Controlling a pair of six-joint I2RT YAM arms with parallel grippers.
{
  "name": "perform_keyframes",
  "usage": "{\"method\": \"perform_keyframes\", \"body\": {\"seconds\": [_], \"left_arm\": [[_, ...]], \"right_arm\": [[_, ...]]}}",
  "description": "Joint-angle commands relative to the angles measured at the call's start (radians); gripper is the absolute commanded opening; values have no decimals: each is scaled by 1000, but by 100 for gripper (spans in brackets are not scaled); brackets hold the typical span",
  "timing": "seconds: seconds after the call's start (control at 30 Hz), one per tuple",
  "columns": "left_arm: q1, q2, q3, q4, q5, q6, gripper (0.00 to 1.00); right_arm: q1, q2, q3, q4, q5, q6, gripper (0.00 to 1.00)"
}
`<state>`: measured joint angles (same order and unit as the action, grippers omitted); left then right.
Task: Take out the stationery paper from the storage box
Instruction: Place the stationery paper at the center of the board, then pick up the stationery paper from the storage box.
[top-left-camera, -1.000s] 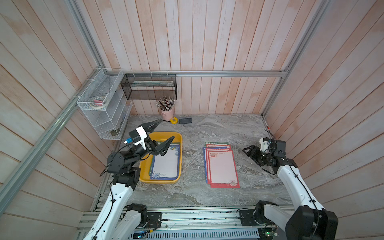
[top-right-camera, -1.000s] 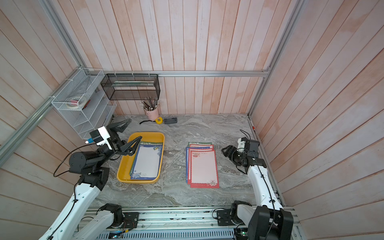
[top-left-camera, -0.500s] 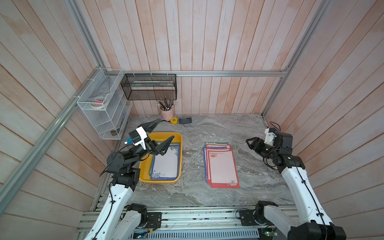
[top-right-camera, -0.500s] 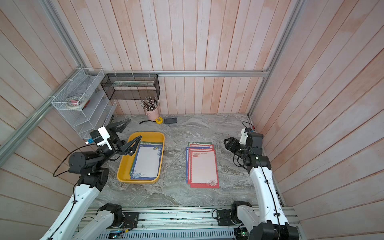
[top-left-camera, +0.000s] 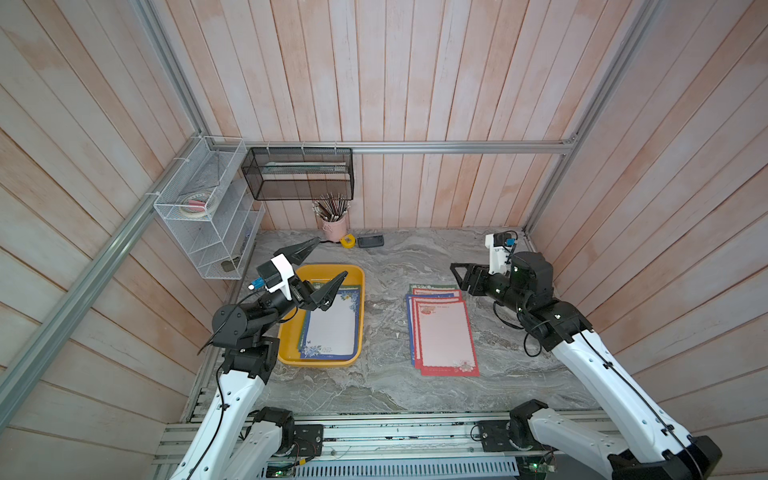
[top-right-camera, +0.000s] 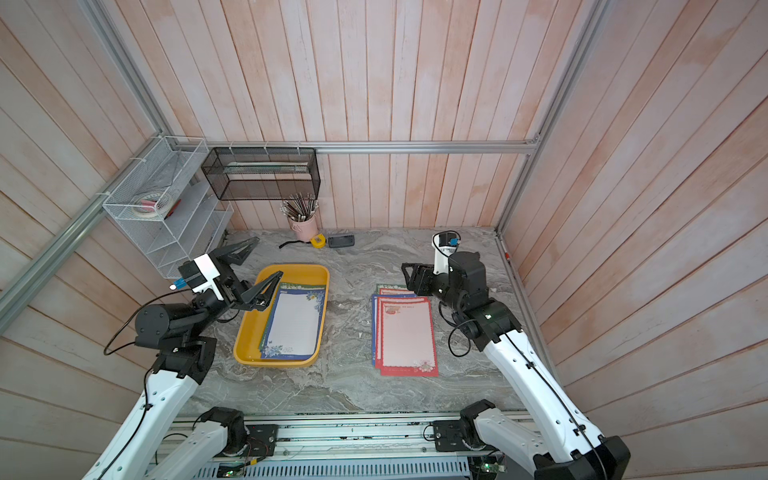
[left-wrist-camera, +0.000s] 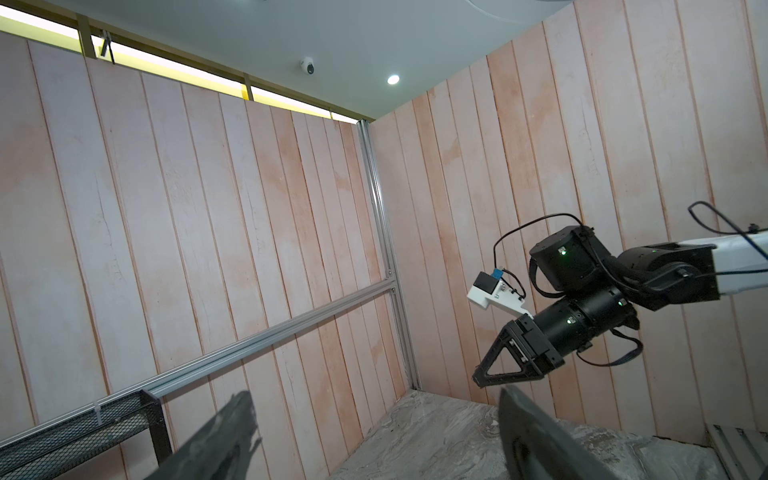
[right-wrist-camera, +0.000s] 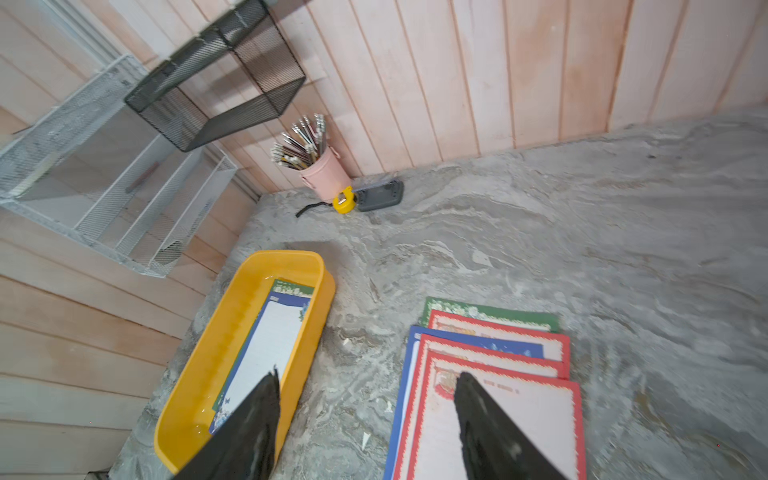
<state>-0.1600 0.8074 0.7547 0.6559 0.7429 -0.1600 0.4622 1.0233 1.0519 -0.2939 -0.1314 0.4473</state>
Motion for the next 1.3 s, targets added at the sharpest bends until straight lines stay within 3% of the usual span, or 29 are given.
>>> {"method": "perform_keyframes", "body": {"seconds": [0.0,0.3,0.43,0.7,1.07,1.27], "left_arm": [[-3,-5,34,-25,-16,18,92],[-3,-4,38,-46,-31,37,92],[-4,-4,38,-52,-39,42,92],[-3,-5,37,-53,-42,45,92],[-3,2,43,-80,-85,63,92],[-3,5,74,-214,-133,108,92]], "right_arm": [[73,15,5,148,27,-80,69],[322,24,-45,431,12,-328,68],[386,6,-111,563,-20,-404,68],[411,-18,-215,765,-140,-399,68],[420,43,-242,857,-162,-320,68],[434,100,-234,852,-145,-294,68]]}}
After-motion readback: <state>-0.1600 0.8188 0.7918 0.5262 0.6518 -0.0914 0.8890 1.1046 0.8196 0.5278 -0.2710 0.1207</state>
